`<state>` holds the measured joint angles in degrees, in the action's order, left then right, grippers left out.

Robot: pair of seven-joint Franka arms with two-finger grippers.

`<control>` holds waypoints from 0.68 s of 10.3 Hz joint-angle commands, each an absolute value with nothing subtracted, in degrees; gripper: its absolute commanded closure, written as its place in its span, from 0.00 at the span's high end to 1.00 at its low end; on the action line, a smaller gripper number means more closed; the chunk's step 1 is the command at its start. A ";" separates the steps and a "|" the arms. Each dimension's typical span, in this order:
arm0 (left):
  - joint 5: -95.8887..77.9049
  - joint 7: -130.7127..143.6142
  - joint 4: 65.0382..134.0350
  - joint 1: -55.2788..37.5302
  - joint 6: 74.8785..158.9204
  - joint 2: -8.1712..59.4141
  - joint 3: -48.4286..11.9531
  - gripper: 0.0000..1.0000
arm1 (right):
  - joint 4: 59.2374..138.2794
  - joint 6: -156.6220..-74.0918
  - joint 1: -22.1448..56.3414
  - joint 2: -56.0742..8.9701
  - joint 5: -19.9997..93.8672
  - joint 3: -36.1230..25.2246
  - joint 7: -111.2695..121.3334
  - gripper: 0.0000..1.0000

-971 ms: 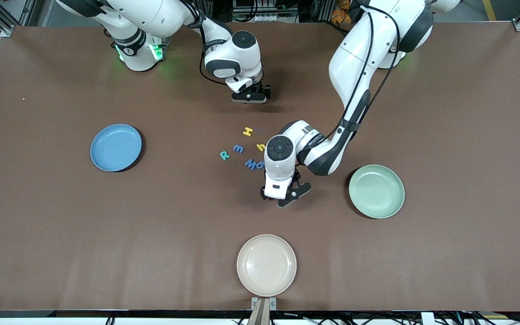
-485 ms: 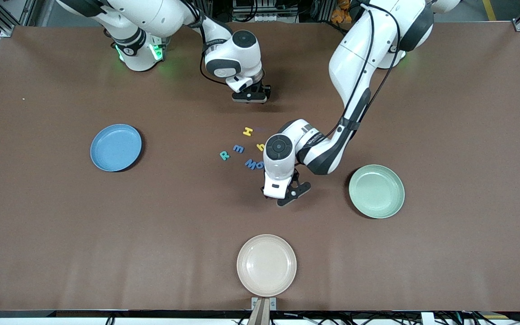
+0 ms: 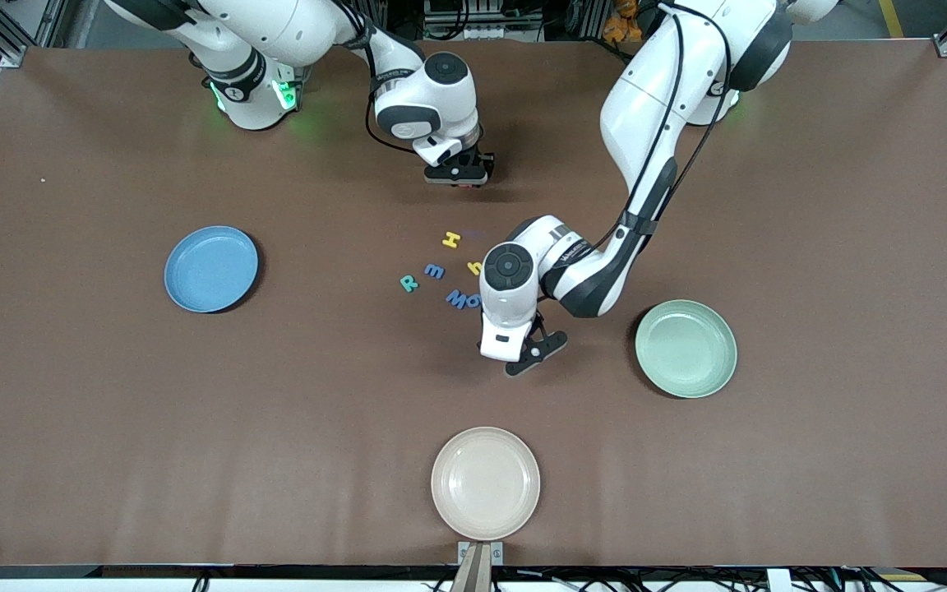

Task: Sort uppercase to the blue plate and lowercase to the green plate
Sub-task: 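Close the left gripper on pink M while the right gripper grips q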

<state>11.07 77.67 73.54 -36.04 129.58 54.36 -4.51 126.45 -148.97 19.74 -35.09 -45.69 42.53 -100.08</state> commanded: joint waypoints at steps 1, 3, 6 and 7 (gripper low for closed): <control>12.22 75.43 74.27 -34.38 126.06 51.87 -3.34 0.00 | 126.21 -149.24 20.57 -36.21 -47.02 42.28 -101.69 0.42; 11.87 72.87 74.88 -28.69 121.40 47.75 -3.51 0.00 | 126.12 -149.24 20.65 -36.21 -47.02 42.28 -101.51 0.33; 11.51 67.34 75.84 -19.62 118.74 43.34 -4.04 0.00 | 126.04 -149.24 20.57 -36.30 -47.02 42.28 -101.51 0.20; 11.51 65.58 77.85 -17.77 118.74 42.20 -4.04 0.00 | 125.86 -149.24 20.57 -36.21 -47.02 42.28 -101.51 0.20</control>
